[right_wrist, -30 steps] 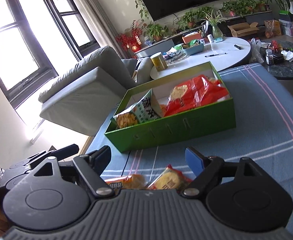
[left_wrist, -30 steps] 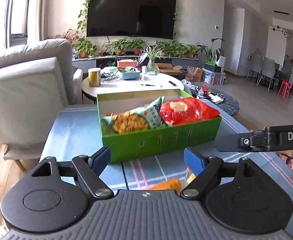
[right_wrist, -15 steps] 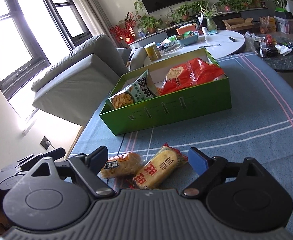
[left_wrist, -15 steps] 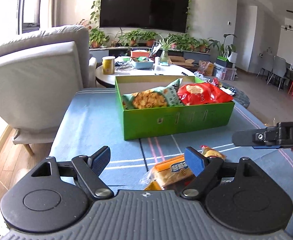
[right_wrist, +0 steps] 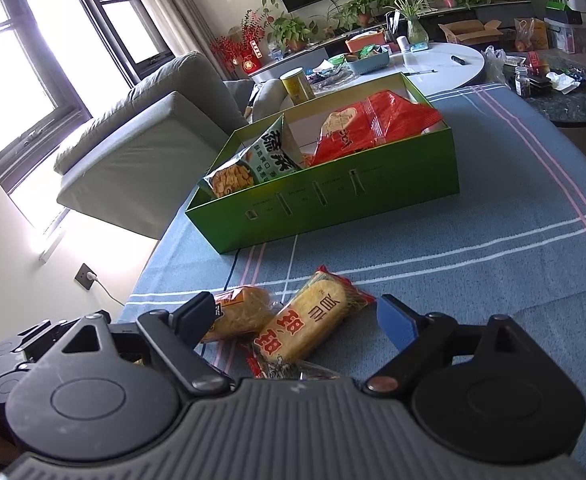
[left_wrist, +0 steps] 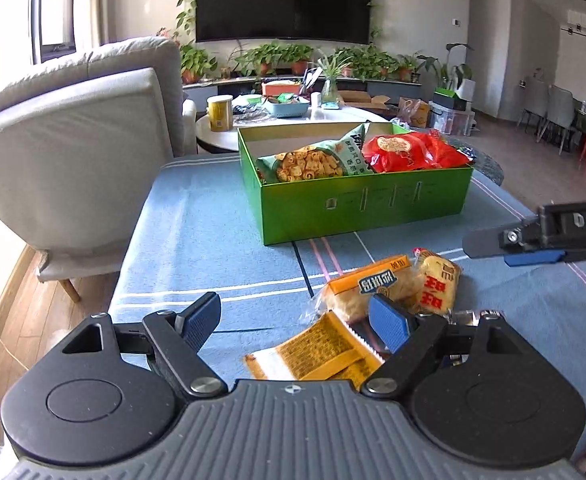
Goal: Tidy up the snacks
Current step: 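Withdraw the right gripper from the box toward the remaining snacks, then move the left gripper to the yellow-orange snack bag and grasp it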
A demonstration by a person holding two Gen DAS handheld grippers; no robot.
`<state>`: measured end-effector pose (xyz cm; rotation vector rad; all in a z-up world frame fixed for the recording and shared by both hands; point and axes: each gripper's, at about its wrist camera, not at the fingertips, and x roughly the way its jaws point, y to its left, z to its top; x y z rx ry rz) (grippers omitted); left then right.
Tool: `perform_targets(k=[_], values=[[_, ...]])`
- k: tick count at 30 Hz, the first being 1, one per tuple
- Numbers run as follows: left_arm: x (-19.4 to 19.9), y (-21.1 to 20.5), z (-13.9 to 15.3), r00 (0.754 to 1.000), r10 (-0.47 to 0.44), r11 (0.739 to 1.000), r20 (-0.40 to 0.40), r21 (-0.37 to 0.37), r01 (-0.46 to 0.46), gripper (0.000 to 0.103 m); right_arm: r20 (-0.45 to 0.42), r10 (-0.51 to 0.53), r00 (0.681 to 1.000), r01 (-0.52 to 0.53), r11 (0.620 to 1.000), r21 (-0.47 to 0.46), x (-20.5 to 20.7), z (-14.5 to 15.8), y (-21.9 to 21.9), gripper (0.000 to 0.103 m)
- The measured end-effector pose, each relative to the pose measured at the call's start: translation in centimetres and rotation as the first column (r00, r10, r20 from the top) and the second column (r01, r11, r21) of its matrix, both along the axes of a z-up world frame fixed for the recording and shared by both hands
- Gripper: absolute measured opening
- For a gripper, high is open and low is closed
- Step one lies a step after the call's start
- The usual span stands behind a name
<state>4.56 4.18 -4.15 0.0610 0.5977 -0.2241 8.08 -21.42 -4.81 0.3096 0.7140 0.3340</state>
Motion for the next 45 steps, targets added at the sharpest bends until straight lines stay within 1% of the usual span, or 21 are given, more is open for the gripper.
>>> perform_targets(k=[3,5,8,10,13,15,20,24,27,28,30,33,34,35,37,40,41,42,43,44,45], values=[[-1.4,0.5,-0.1,0.997,-0.081,0.997,-0.005,0.018,0.081,0.080,-0.001,0.000,1.000,0.000,1.000,0.001,-0.1,0.0,-0.1,0.077],[-2.3,0.4,-0.5,0.993,-0.118,0.992,-0.011,0.050,0.118,0.080,-0.002,0.002,1.000,-0.002,1.000,0.004,-0.1,0.0,0.0,0.077],[-2.8,-0.1,-1.5,0.990,-0.142,0.981,-0.016,0.130,0.143,0.080,-0.012,0.011,1.000,-0.011,1.000,0.002,0.0,-0.2,0.3,0.077],[-2.5,-0.6,-2.0,0.990,-0.138,0.976,-0.030,0.164,0.141,0.080,-0.020,0.019,1.000,-0.019,1.000,-0.004,0.0,-0.4,0.8,0.077],[-1.8,-1.1,-2.7,0.985,-0.166,0.970,-0.052,0.173,0.172,0.080,-0.026,0.033,0.999,-0.033,0.999,-0.017,-0.2,-0.5,1.2,0.077],[-1.4,-1.4,-3.1,0.984,-0.173,0.968,-0.046,0.176,0.179,0.080,-0.025,0.035,0.999,-0.036,0.999,-0.023,-0.3,-0.5,1.3,0.077],[0.4,-2.5,-3.4,0.987,-0.148,0.972,-0.066,0.175,0.157,0.080,-0.025,0.023,0.999,-0.024,1.000,-0.020,-0.2,-0.4,1.1,0.077],[1.9,-2.8,-4.0,0.987,-0.123,0.983,-0.106,0.124,0.136,0.080,-0.030,0.022,0.999,-0.023,1.000,-0.021,-0.2,-0.5,1.1,0.077],[2.3,-2.1,-4.3,0.986,-0.094,0.994,-0.141,0.049,0.101,0.072,-0.030,0.019,0.999,-0.019,1.000,-0.022,-0.2,-0.5,1.0,0.077],[2.4,-1.7,-4.3,0.985,-0.088,0.996,-0.150,0.015,0.091,0.066,-0.030,0.018,0.999,-0.018,1.000,-0.021,-0.2,-0.5,1.0,0.077],[2.3,-1.0,-4.1,0.984,-0.077,0.997,-0.162,-0.034,0.072,0.063,-0.030,0.014,0.999,-0.015,1.000,-0.019,-0.2,-0.5,0.9,0.077],[1.9,-0.5,-3.7,0.987,-0.066,0.997,-0.143,-0.048,0.059,0.049,-0.029,0.011,1.000,-0.012,1.000,-0.016,-0.2,-0.5,0.9,0.077],[1.8,-0.5,-3.5,0.988,-0.061,0.997,-0.140,-0.046,0.055,0.040,-0.029,0.011,1.000,-0.012,1.000,-0.016,-0.2,-0.5,0.9,0.077],[1.6,-0.4,-3.3,0.989,-0.059,0.997,-0.133,-0.051,0.052,0.036,-0.030,0.011,0.999,-0.012,1.000,-0.017,-0.2,-0.5,0.9,0.077],[1.5,-0.2,-3.0,0.990,-0.057,0.997,-0.133,-0.064,0.048,0.034,-0.030,0.012,0.999,-0.013,1.000,-0.020,-0.2,-0.5,0.9,0.077],[1.5,0.0,-3.0,0.990,-0.041,0.997,-0.136,-0.073,0.031,0.038,-0.035,0.017,0.999,-0.018,0.999,-0.026,-0.2,-0.6,1.1,0.077],[1.5,0.2,-3.0,0.990,-0.029,0.997,-0.139,-0.074,0.018,0.045,-0.036,0.019,0.999,-0.020,0.999,-0.029,-0.2,-0.6,1.2,0.077],[1.4,0.3,-2.9,0.990,-0.016,0.997,-0.140,-0.075,0.006,0.049,-0.037,0.020,0.999,-0.021,0.999,-0.031,-0.3,-0.6,1.2,0.077],[1.2,0.5,-2.9,0.991,-0.010,0.997,-0.137,-0.079,-0.001,0.058,-0.038,0.020,0.999,-0.021,0.999,-0.032,-0.3,-0.7,1.2,0.077],[1.0,0.6,-2.8,0.991,-0.010,0.996,-0.131,-0.085,-0.001,0.063,-0.040,0.018,0.999,-0.020,0.999,-0.032,-0.3,-0.7,1.3,0.078],[0.8,0.7,-2.6,0.992,-0.015,0.996,-0.125,-0.091,0.003,0.065,-0.041,0.017,0.999,-0.018,0.999,-0.032,-0.3,-0.8,1.2,0.078]])
